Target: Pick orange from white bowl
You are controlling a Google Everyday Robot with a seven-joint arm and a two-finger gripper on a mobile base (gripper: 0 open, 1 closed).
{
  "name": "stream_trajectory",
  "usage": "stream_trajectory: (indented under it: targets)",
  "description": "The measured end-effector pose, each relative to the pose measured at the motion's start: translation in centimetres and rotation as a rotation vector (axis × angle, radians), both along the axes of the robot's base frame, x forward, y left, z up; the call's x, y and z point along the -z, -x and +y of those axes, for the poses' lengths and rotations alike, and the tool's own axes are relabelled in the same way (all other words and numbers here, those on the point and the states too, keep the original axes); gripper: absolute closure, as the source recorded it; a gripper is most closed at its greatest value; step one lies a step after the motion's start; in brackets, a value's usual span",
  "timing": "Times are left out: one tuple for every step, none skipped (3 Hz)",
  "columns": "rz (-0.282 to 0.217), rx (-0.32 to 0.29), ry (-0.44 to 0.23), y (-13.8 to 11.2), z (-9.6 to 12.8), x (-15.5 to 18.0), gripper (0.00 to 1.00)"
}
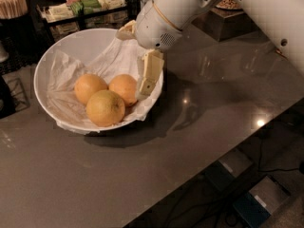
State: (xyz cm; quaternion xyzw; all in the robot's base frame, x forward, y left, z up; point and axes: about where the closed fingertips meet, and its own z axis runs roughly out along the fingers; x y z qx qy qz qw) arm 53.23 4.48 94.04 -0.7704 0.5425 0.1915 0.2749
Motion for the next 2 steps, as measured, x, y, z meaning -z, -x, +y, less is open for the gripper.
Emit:
stream_trajectory:
  targets:
    - [0.025,0.004,0.009,0.09,-0.35,1.39,0.18]
    - [0.027,0.0,0.015,0.08,-0.46,1.71,0.15]
